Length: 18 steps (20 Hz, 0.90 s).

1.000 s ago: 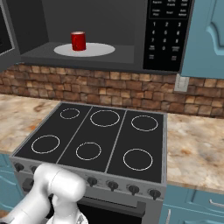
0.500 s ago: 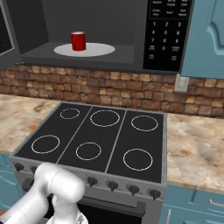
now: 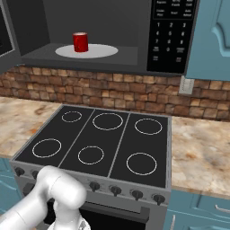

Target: Pick the mug from the counter and place it inside the microwave. Then close the microwave.

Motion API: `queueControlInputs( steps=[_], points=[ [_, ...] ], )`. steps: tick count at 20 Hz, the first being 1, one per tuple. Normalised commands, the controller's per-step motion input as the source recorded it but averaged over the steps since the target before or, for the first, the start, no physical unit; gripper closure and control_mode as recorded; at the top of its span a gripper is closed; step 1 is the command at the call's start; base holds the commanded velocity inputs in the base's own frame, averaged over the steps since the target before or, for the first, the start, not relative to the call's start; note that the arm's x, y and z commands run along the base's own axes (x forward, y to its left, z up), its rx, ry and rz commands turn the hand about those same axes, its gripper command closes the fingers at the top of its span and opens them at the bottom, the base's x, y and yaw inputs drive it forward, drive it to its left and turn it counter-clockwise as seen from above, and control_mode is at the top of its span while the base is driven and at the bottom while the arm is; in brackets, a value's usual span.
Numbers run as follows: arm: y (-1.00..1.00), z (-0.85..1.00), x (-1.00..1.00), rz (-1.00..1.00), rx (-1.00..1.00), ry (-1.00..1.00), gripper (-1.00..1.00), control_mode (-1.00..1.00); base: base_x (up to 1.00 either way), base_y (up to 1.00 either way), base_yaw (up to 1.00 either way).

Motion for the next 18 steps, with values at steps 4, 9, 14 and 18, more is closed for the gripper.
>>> queueControlInputs(
  steps=[4,9,14,18],
  points=[
    [0.7,0.0,0.28,-0.01,-0.11,0.0,-1.0,-1.0,0.0,0.0,0.0],
    [0.38,-0.13,0.16,-0.07,-0.11,0.0,-1.0,-1.0,0.0,0.0,0.0],
    [0.24,-0.28,0.21,-0.07,-0.08,0.0,-1.0,-1.0,0.0,0.0,0.0],
    [0.37,-0.19,0.33,-0.08,-0.07,0.0,-1.0,-1.0,0.0,0.0,0.0]
  ],
)
